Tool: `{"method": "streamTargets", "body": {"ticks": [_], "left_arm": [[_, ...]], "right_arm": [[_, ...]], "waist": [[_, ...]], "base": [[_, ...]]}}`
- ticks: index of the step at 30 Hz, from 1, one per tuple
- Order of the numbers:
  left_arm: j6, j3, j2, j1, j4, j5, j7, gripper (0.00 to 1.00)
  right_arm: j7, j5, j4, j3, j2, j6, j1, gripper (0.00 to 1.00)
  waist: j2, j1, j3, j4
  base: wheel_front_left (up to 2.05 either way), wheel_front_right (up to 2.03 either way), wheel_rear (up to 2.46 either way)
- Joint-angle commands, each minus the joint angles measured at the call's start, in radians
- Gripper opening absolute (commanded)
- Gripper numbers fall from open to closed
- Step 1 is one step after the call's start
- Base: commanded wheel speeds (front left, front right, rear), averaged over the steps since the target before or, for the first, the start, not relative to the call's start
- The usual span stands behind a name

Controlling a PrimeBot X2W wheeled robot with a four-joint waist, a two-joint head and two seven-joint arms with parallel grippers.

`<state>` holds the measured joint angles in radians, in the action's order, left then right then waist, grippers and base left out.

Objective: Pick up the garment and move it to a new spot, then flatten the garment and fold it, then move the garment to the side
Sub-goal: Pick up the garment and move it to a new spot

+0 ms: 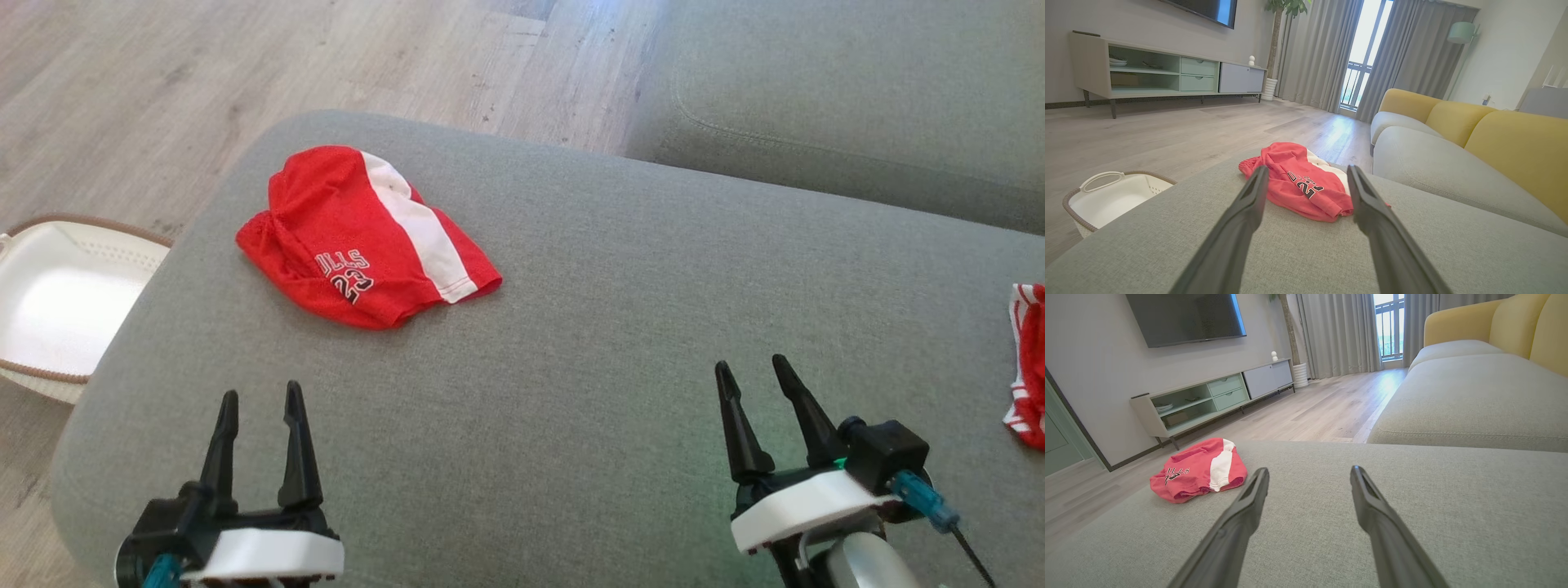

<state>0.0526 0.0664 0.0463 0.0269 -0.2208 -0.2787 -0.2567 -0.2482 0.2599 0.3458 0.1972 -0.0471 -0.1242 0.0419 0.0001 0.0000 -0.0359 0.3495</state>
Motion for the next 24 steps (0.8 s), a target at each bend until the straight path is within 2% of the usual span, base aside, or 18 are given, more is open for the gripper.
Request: {"method": "streamTargets", "body": {"ticks": [1,7,12,15,18,24], "left_arm": [[0.000,-0.032,0.004,-0.036,0.036,0.010,-0.005,1.00],[0.001,-0.054,0.004,-0.062,0.040,0.014,-0.005,1.00],[0.009,-0.084,0.021,-0.149,-0.003,0.045,-0.005,1.00],[0.019,-0.080,0.061,-0.253,-0.081,0.063,0.007,1.00],[0.040,-0.055,0.125,-0.397,-0.176,0.082,0.076,1.00],[0.074,0.023,0.246,-0.675,-0.431,0.071,0.313,1.00]], "right_arm": [[-0.014,0.005,-0.030,0.025,-0.003,-0.007,0.025,1.00],[-0.014,-0.004,-0.041,0.014,-0.003,-0.007,0.038,1.00],[-0.014,-0.046,-0.051,-0.018,-0.003,-0.007,0.067,1.00],[-0.012,-0.080,-0.063,-0.045,-0.003,-0.007,0.091,1.00],[-0.002,-0.116,-0.088,-0.080,-0.003,-0.007,0.113,1.00],[0.031,-0.171,-0.164,-0.136,-0.003,-0.007,0.152,1.00]], "waist": [[-0.0001,0.0000,0.002,-0.002],[-0.0001,0.0000,0.037,-0.020],[-0.0001,0.0000,0.112,-0.038],[-0.0001,0.0000,0.170,-0.052],[-0.0001,0.0000,0.228,-0.066],[-0.0001,0.0000,0.336,-0.103]], "base": [[0.00,0.00,0.00],[0.00,0.00,0.00],[0.00,0.00,0.00],[0.00,0.00,0.00],[0.00,0.00,0.00],[0.00,0.00,0.00]]}}
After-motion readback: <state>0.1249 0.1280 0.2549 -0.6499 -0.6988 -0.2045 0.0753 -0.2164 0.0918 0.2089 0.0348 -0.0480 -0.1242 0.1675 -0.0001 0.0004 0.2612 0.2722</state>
